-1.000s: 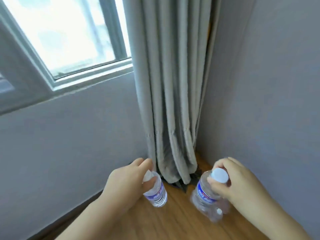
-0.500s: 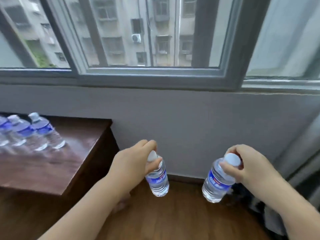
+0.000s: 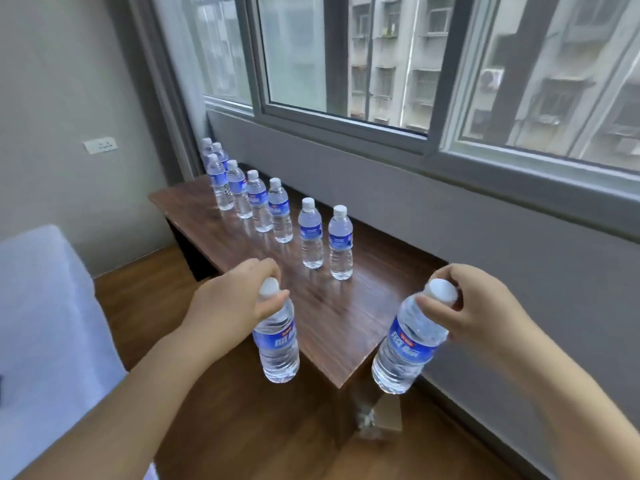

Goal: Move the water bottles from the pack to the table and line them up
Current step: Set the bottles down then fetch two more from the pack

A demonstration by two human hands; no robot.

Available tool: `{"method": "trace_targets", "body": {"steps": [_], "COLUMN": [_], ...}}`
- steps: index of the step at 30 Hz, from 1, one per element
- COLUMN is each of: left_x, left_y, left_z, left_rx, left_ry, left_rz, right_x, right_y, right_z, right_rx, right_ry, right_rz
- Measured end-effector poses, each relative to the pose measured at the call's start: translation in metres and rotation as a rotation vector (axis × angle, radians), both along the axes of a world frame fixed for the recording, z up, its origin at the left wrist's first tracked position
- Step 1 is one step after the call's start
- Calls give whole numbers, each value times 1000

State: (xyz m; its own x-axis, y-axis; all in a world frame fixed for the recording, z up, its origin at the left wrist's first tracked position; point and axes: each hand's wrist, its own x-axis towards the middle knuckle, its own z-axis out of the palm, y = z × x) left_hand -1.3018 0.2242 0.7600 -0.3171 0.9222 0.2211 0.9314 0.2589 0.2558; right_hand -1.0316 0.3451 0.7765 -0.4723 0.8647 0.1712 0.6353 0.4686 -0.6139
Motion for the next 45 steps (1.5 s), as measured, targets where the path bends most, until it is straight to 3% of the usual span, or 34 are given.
{"method": "trace_targets", "body": {"steps": [8,16,32,45], "left_x": [-142,-290,-638,-813], "left_y": [6,30,124,276], "left_z": [7,9,-1,-17], "left_rx": [77,74,70,15], "left_ry": [-55,-42,-83,-83], "left_rz": [360,507,218,171], "right_x": [-191,-364,-684,-866], "right_y": [69,113,169,288], "right_z": [15,8,-20,-55], "right_rx": [-22,72,44,-5], "right_ry": [47,32,23,68], "right_rz": [280,374,129,158]}}
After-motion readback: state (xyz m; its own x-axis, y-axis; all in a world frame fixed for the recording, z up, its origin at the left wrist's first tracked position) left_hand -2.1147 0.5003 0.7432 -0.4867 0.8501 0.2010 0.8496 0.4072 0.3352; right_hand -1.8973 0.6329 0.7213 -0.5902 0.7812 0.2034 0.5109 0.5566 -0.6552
